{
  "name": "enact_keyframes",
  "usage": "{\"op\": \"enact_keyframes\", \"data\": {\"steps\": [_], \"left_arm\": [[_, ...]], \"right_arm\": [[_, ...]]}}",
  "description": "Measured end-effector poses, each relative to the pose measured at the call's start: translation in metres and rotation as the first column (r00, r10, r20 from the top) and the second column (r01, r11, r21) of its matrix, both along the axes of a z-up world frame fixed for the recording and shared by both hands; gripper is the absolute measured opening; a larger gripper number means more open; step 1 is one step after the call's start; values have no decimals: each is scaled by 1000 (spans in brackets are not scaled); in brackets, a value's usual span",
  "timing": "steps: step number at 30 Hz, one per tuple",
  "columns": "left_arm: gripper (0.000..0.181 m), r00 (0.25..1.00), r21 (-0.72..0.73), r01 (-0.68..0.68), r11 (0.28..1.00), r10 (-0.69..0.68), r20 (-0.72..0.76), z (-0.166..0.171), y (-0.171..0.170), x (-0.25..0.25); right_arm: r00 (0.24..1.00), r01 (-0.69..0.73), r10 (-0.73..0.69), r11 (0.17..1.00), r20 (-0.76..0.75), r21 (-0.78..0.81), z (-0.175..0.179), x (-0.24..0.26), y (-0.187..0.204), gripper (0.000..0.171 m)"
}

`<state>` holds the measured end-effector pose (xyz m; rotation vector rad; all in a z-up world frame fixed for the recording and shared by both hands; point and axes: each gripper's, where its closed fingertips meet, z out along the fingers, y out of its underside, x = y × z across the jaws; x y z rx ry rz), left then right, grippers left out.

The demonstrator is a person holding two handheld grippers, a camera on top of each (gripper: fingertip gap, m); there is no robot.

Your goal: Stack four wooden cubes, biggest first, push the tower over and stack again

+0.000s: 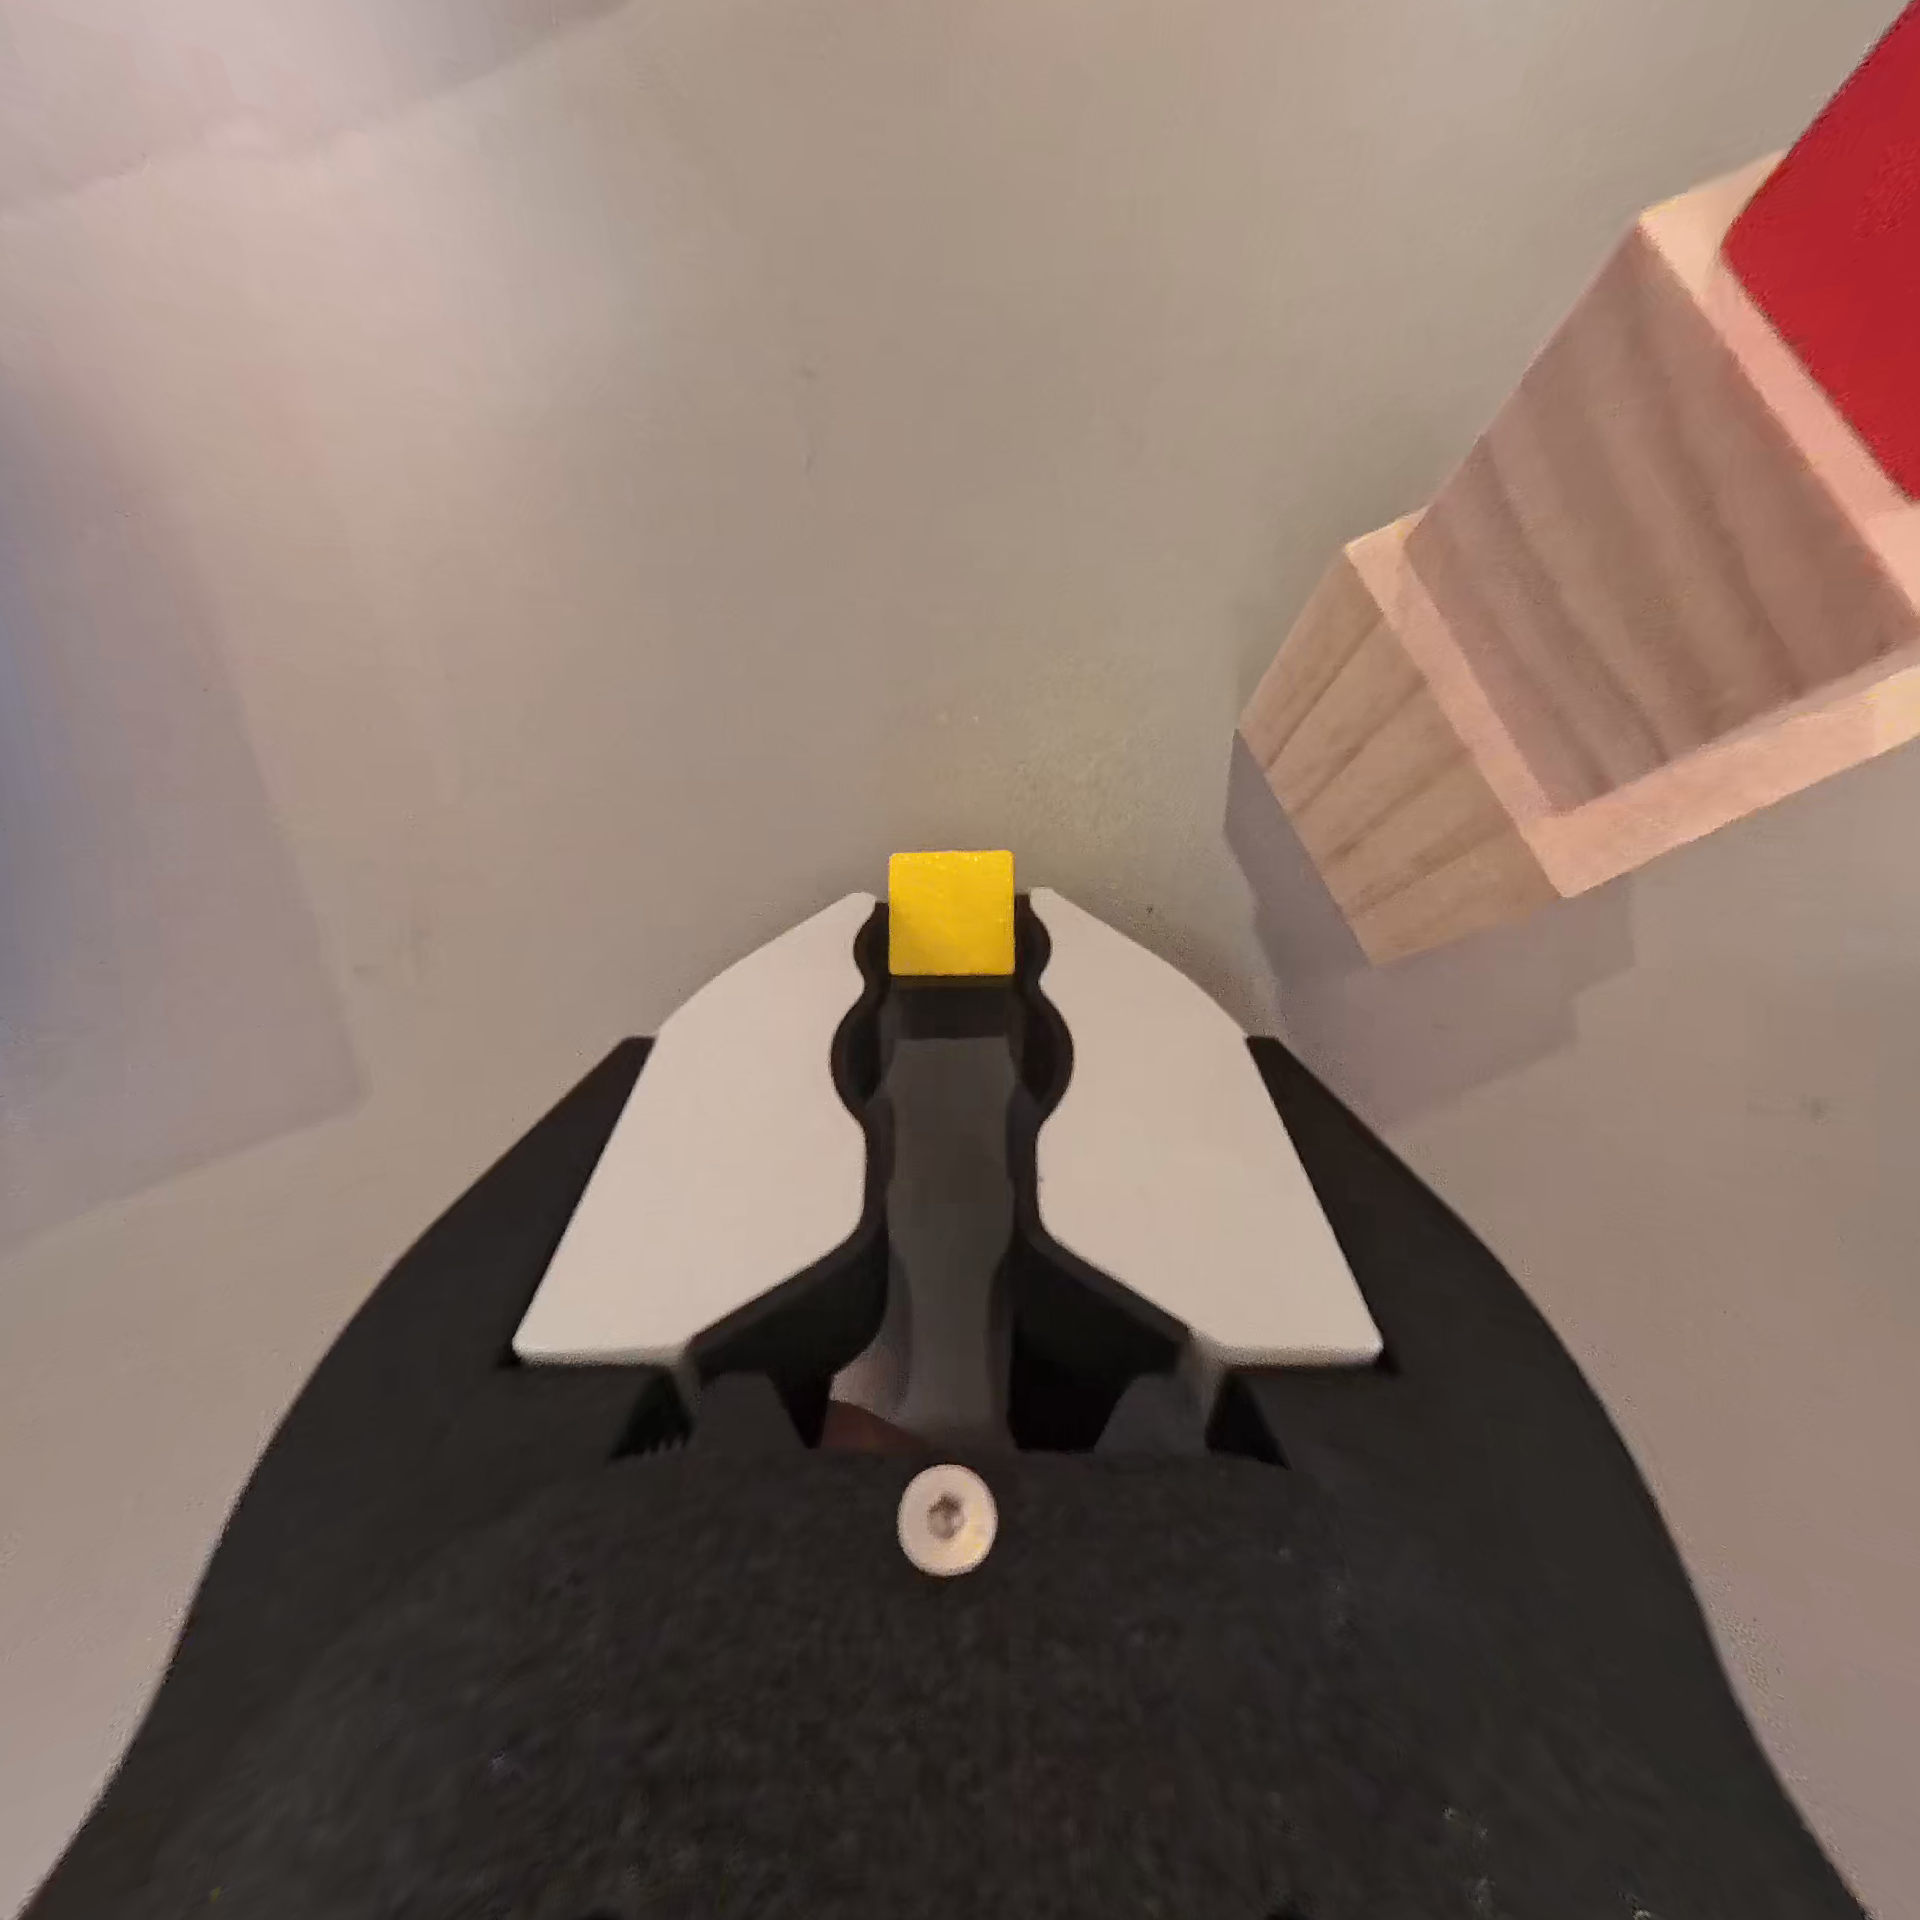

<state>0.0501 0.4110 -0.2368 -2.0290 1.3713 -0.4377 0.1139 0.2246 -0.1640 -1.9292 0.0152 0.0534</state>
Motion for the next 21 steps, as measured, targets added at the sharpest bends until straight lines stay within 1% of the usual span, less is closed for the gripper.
{"op": "enact_keyframes", "data": {"steps": [3,5,6,8,10,11,13,15,17,19,21], "left_arm": [[22,1000,-2,18,1000,-18,-7,1,-1,-2],[22,998,16,63,998,-64,29,13,-2,-1],[22,993,23,98,995,-99,56,25,-3,2],[22,971,43,208,977,-212,110,56,-8,9],[22,935,95,323,941,-333,118,89,-10,17],[22,900,122,406,906,-420,120,106,-15,22],[22,793,174,579,797,-600,107,134,-33,31],[22,681,191,711,677,-730,52,146,-49,37],[22,609,177,782,597,-793,-12,146,-55,42],[22,573,119,817,564,-818,-55,139,-57,48],[22,534,83,844,530,-843,-56,133,-60,53]], "right_arm": [[1000,-2,2,1000,-3,-5,-1,1,0,71],[1000,-3,3,1000,-3,-6,-1,1,-1,70],[1000,-4,4,1000,-1,-6,-1,1,-1,70],[1000,-2,2,1000,7,-6,1,2,-2,69],[1000,4,-4,1000,14,1,4,4,-4,69],[1000,5,-5,1000,15,3,6,5,-4,69],[1000,8,-8,1000,17,5,8,6,-6,68],[1000,11,-11,1000,18,10,10,7,-7,67],[1000,11,-12,1000,17,13,12,8,-8,67],[1000,9,-9,1000,19,13,13,7,-8,66],[1000,5,-5,1000,23,10,13,6,-8,66]]}}
